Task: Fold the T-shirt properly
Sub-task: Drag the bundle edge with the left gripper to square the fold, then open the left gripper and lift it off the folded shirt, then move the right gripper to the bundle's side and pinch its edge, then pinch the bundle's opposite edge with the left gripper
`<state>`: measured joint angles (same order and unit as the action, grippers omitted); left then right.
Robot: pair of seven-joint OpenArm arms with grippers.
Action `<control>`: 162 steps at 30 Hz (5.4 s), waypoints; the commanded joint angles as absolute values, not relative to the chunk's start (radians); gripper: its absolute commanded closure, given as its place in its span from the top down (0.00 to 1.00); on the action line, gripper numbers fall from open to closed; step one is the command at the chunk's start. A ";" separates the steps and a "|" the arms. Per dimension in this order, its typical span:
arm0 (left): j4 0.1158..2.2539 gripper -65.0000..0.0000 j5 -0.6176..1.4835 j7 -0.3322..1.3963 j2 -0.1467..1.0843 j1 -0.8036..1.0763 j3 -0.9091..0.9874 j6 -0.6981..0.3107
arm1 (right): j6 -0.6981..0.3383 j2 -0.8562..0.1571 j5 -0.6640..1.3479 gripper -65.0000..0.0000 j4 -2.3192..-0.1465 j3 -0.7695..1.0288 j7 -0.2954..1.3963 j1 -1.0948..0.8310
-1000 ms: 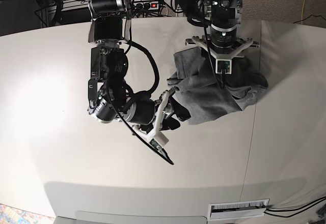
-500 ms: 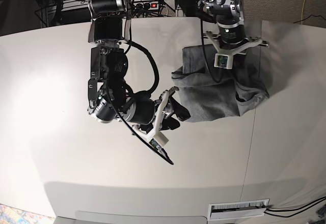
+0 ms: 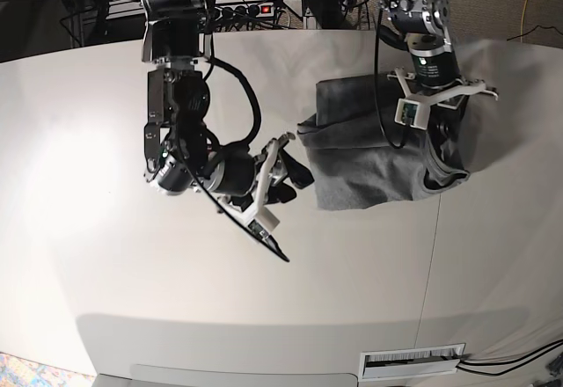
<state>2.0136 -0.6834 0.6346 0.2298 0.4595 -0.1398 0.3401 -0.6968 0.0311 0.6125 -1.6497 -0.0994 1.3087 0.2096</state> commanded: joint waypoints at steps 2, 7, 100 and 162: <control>2.033 0.00 -0.641 0.619 0.262 0.453 -0.108 0.359 | -0.698 0.033 0.636 0.39 -1.667 -0.099 1.286 0.222; 2.033 0.06 -0.510 0.605 0.307 0.452 -0.006 0.358 | -0.698 0.033 0.637 0.39 -1.667 -0.099 1.286 0.216; 2.094 0.00 -0.671 0.613 0.536 0.424 -0.633 0.138 | -0.698 0.039 0.349 0.00 -1.467 -0.533 0.909 0.322; 2.011 0.30 -0.789 0.517 0.527 0.430 -0.752 0.183 | -0.698 0.092 0.385 0.00 -1.243 -0.535 0.861 0.388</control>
<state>1.9930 -0.7731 0.5251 0.5209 0.4297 -0.7525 0.1650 -0.6968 0.0811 0.3683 -1.2282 -0.5373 0.8818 0.3630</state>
